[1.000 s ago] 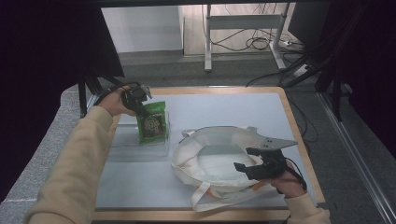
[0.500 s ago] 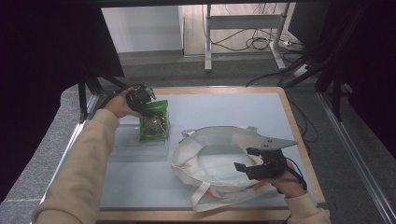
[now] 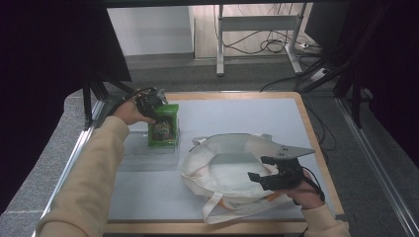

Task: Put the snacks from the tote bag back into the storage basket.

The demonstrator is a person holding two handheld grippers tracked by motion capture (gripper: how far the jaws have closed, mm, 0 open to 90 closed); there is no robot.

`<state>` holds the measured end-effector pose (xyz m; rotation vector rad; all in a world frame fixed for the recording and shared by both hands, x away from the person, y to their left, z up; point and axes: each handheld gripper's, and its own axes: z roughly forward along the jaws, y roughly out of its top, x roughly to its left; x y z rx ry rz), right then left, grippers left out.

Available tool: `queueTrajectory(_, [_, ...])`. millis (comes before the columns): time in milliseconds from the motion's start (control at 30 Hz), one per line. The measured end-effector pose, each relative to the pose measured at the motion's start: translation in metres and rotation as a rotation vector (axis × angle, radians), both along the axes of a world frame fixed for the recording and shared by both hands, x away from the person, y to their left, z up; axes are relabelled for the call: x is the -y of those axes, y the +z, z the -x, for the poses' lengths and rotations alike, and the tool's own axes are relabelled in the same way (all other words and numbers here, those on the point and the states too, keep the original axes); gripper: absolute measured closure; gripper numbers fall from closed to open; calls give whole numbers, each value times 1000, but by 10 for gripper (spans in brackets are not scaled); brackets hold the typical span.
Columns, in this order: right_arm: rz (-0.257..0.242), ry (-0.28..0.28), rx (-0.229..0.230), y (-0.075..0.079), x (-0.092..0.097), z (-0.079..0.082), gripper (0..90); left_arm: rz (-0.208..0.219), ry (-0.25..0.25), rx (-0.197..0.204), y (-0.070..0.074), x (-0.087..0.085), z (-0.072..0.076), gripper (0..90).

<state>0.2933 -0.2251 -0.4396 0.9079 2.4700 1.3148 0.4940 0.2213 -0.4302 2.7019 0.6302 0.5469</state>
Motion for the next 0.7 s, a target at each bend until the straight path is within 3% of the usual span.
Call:
queueTrajectory(133, [-6, 2, -4, 0, 0, -1, 230, 50, 8, 18, 8, -4, 0, 353])
queueTrajectory(367, [1, 4, -10, -1, -2, -1, 230, 83, 20, 52, 14, -8, 1, 274])
queueTrajectory(533, [2, 2, -6, -1, -1, -1, 230, 139, 57, 99, 23, -9, 4, 212])
queueTrajectory(700, [6, 2, -3, -1, -1, -1, 230, 172, 63, 71, 28, -12, 6, 193])
